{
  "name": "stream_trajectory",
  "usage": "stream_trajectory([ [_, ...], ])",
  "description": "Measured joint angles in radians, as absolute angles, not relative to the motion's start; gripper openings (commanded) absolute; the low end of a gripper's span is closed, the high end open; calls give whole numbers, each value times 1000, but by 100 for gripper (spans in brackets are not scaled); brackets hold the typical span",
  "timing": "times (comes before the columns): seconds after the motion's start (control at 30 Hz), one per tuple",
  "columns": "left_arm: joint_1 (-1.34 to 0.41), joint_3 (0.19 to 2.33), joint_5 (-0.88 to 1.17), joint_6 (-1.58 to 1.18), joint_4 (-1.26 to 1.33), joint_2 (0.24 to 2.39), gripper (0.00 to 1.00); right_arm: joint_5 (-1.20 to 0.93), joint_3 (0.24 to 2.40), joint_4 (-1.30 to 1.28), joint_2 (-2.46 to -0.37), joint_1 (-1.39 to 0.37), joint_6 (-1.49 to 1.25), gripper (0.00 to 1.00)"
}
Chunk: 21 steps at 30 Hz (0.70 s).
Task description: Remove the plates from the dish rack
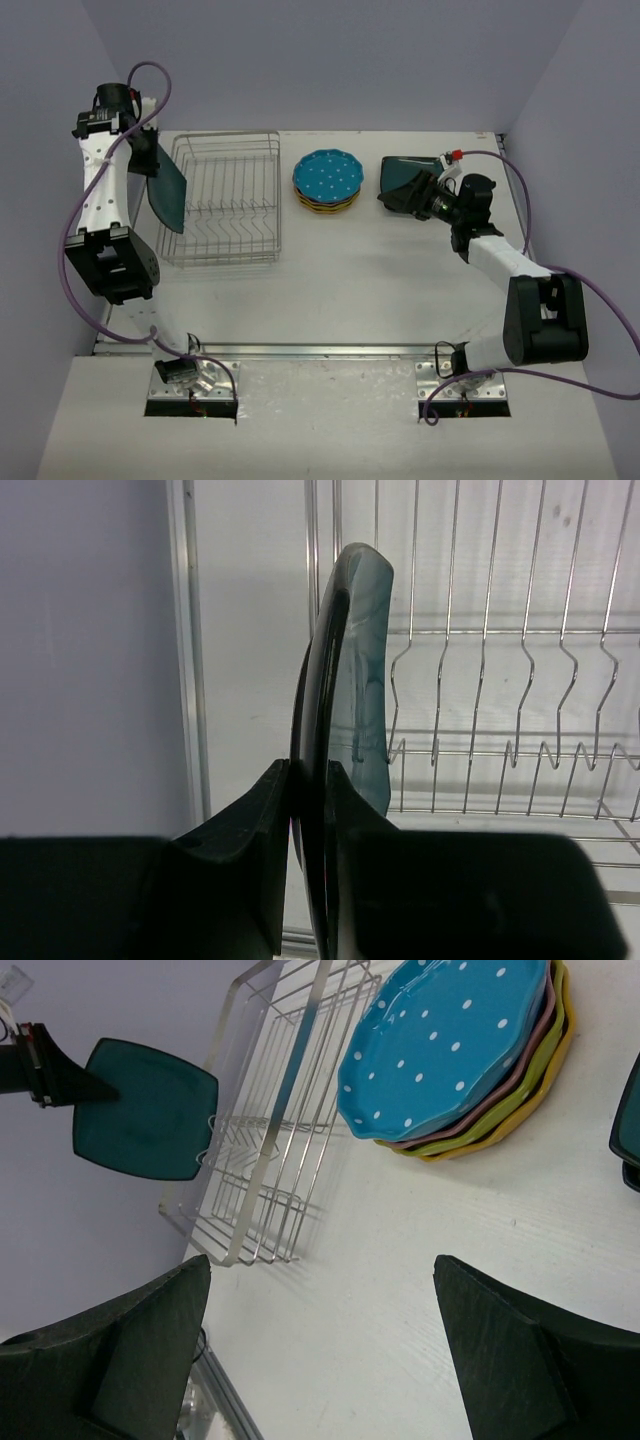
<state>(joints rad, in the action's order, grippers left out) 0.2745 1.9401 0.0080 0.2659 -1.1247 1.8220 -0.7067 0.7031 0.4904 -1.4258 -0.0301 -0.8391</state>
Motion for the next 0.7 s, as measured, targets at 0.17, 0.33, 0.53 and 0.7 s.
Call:
stream_trajectory([
  [0.17, 267, 2179, 42, 256, -1192, 1872, 0, -707, 709, 488, -1425, -37, -842, 91],
  [0.33, 210, 2249, 30, 279, -1187, 1844, 0, -707, 723, 484, -1425, -53, -842, 91],
  [0.53, 162, 2085, 236, 282, -1158, 1716, 0, -713, 741, 510, -1426, -98, -876, 92],
  [0.7, 129, 1915, 572, 237, -1161, 1625, 0, -751, 767, 571, -1435, -165, -909, 91],
])
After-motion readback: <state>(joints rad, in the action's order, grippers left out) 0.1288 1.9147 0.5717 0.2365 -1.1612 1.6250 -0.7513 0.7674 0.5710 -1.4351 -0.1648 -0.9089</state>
